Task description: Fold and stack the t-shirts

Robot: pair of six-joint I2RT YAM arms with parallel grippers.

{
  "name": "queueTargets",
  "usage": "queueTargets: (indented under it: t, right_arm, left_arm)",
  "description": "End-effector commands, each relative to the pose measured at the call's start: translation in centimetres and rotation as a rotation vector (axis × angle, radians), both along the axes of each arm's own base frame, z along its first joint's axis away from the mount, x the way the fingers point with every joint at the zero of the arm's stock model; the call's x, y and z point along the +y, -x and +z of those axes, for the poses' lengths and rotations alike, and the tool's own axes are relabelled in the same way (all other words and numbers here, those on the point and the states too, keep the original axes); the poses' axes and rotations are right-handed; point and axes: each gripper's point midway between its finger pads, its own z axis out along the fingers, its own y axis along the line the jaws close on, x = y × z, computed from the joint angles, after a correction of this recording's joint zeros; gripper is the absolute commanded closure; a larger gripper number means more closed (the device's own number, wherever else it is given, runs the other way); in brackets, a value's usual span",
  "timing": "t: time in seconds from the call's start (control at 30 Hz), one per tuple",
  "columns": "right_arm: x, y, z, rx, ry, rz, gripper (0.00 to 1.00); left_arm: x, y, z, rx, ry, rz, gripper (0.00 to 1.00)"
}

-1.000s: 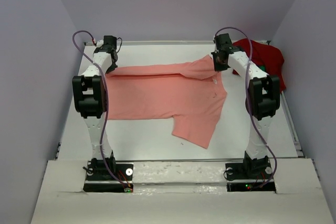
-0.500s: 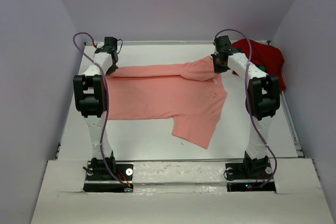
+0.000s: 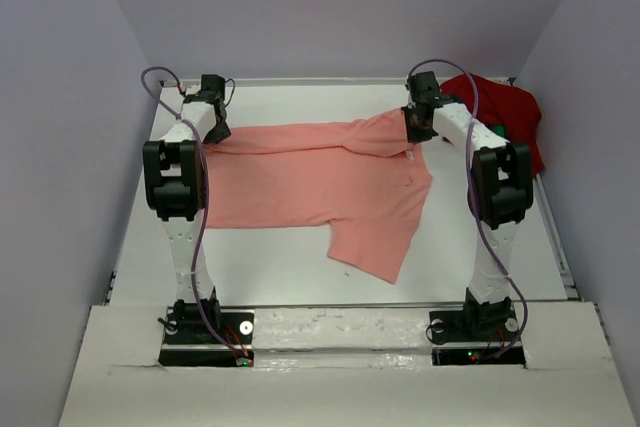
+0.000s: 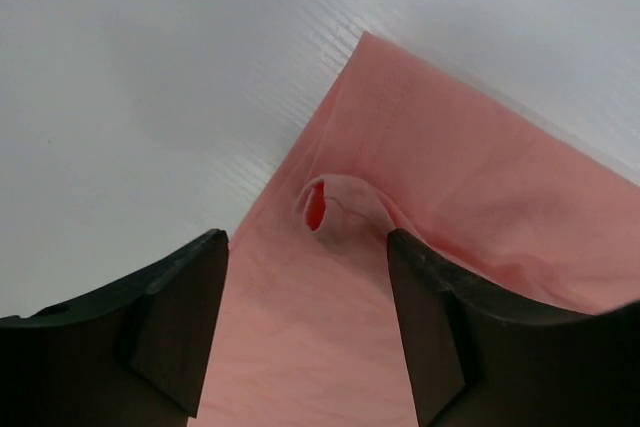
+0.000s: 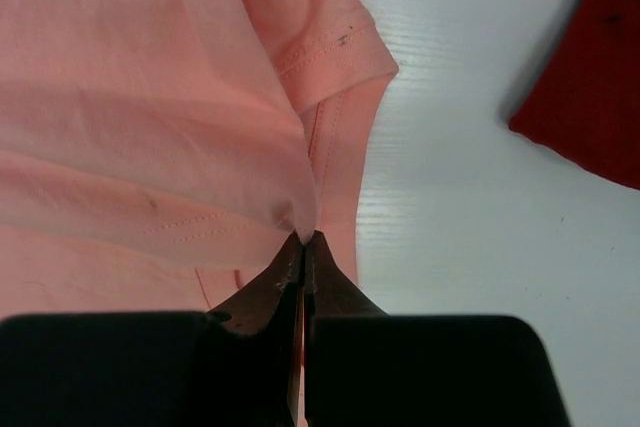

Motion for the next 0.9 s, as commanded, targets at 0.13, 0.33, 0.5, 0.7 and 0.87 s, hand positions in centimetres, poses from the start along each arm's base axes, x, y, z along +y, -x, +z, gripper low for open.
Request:
queueTargets:
  t: [0.13, 0.33, 0.5, 0.7, 0.87]
  right_arm:
    - [0.1, -0.8, 1.5, -0.057, -0.011, -0.006, 1.00]
    - [-0.2, -0.3, 1.8, -0.059, -0.002, -0.022, 1.00]
    - [0.4, 0.2, 2.1, -0.056, -0.014, -0.010, 1.00]
    - [-0.5, 1.1, 2.1, -0.048, 0.016, -0.046, 0.61]
    - [-1.6, 2.0, 4.6, -0.094, 0.059, -0.103, 0.54]
  left_arm:
    - [-0.4, 0.2, 4.1, -0.114, 0.036, 0.039, 0.11]
    - [-0.5, 0.3, 6.5, -0.161, 0.022, 0.065, 0.11]
    - [-1.4, 1.7, 6.0, -0.139, 0.008, 0.066, 0.11]
    - [-0.5, 2.5, 7.3, -0.161, -0.037, 0.102, 0.11]
    - [0.0, 1.5, 11.2, -0.214, -0.068, 0.092, 0.11]
